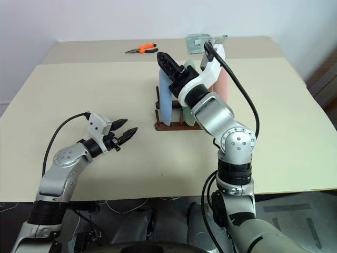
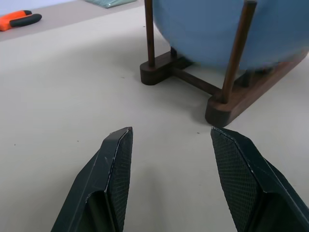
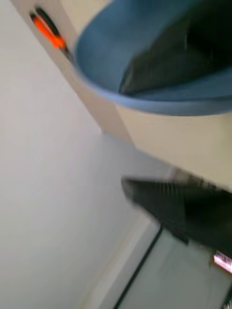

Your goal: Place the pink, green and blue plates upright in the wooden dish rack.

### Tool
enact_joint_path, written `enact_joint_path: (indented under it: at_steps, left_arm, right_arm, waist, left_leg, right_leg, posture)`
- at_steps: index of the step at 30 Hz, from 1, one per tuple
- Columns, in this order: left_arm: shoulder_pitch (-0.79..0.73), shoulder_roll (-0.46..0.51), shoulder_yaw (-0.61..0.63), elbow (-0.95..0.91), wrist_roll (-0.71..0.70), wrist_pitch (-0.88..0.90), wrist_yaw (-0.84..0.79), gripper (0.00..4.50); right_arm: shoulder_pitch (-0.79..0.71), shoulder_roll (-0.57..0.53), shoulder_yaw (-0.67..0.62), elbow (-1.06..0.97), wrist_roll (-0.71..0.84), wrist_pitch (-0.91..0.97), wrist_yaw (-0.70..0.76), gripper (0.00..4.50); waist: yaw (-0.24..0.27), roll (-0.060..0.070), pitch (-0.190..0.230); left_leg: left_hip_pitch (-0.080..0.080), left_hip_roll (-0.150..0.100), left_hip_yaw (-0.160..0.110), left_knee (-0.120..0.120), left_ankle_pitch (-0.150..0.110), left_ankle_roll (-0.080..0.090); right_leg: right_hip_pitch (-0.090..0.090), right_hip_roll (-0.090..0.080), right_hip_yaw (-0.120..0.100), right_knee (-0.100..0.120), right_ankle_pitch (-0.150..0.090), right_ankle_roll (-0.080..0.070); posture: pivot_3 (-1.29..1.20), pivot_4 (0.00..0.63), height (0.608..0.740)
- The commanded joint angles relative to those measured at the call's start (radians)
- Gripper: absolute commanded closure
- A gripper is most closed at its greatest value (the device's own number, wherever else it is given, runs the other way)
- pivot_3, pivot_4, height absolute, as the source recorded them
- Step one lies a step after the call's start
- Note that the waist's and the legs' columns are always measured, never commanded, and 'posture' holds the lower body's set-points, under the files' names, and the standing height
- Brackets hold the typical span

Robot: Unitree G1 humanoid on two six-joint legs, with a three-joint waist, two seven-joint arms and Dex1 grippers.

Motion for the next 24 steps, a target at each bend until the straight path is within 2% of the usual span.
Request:
enact_joint_path:
  at_steps: [1, 3, 5, 8, 11, 14, 17, 20, 24]
  left_arm:
    - [-0.003, 0.002, 0.006, -0.05, -0.015, 0.002, -0.001, 1.88]
    - [-0.002, 0.0, 0.001, -0.052, -0.01, 0.002, 0.001, 1.88]
    - [0.001, 0.0, -0.008, -0.051, -0.001, -0.004, 0.001, 1.88]
    - [0.006, -0.003, -0.018, -0.036, 0.014, -0.017, 0.002, 1.88]
    - [0.011, -0.004, -0.018, -0.009, 0.029, -0.037, 0.009, 1.88]
    - [0.016, -0.006, -0.023, 0.037, 0.051, -0.074, 0.01, 1.88]
    - [0.013, -0.015, -0.022, 0.095, 0.072, -0.12, 0.019, 1.88]
    - [0.021, -0.018, -0.021, 0.122, 0.078, -0.154, 0.019, 1.88]
    - [0.053, -0.013, -0.02, 0.106, 0.086, -0.169, 0.025, 1.88]
  right_arm:
    - [-0.073, -0.148, -0.003, -0.098, -0.132, -0.016, 0.205, 1.01]
    - [-0.068, -0.291, -0.045, -0.17, -0.167, -0.03, 0.386, 1.01]
    - [-0.024, -0.39, -0.113, -0.187, -0.168, -0.047, 0.501, 1.01]
    - [0.122, -0.573, -0.265, -0.147, -0.254, -0.073, 0.661, 1.01]
    - [0.28, -0.686, -0.383, -0.047, -0.361, -0.099, 0.742, 1.01]
    - [0.453, -0.739, -0.387, 0.031, -0.513, -0.153, 0.839, 1.01]
    - [0.625, -0.745, -0.293, 0.091, -0.699, -0.259, 0.936, 1.01]
    - [0.668, -0.712, -0.226, 0.14, -0.795, -0.337, 0.982, 1.01]
    - [0.641, -0.664, -0.197, 0.22, -0.854, -0.4, 1.018, 1.01]
  waist:
    - [0.002, 0.0, 0.0]
    - [0.006, 0.0, 0.001]
    - [0.004, -0.001, 0.0]
    - [0.008, -0.004, -0.002]
    - [0.012, -0.004, -0.002]
    - [0.007, -0.003, -0.002]
    - [0.005, -0.004, -0.003]
    - [0.001, -0.002, -0.002]
    - [0.005, -0.001, -0.002]
  left_leg:
    - [0.0, 0.0, 0.0, 0.0, 0.0, 0.0]
    - [-0.001, 0.0, 0.001, 0.001, 0.0, 0.0]
    - [-0.001, 0.0, 0.0, 0.0, 0.0, 0.0]
    - [0.0, 0.0, 0.0, 0.0, -0.001, 0.001]
    - [0.0, -0.001, 0.002, 0.002, -0.001, 0.001]
    - [0.001, 0.0, 0.005, 0.002, -0.001, 0.001]
    - [0.002, 0.001, 0.004, 0.0, -0.001, 0.001]
    - [0.002, 0.001, 0.007, 0.001, -0.001, 0.001]
    - [0.002, 0.001, 0.007, 0.002, -0.001, 0.001]
  right_leg:
    - [0.0, 0.0, 0.0, 0.0, 0.0, 0.0]
    - [0.0, 0.0, 0.0, -0.001, 0.0, 0.0]
    - [0.002, 0.0, -0.001, -0.003, -0.001, 0.001]
    - [0.004, -0.001, -0.001, -0.005, -0.001, 0.001]
    - [0.006, -0.002, -0.001, -0.006, -0.003, -0.001]
    - [0.005, -0.003, 0.001, -0.005, -0.003, -0.001]
    - [0.006, -0.002, 0.0, -0.004, -0.005, 0.002]
    - [0.005, -0.002, 0.002, -0.004, -0.004, 0.002]
    - [0.005, -0.003, 0.003, -0.004, -0.004, 0.002]
  posture:
    - [0.0, 0.15, 0.74]
    - [0.0, 0.15, 0.74]
    - [0.0, 0.15, 0.74]
    - [0.0, 0.15, 0.74]
    - [0.0, 0.15, 0.74]
    - [0.0, 0.15, 0.74]
    - [0.0, 0.15, 0.74]
    - [0.0, 0.15, 0.74]
    - [0.0, 0.15, 0.74]
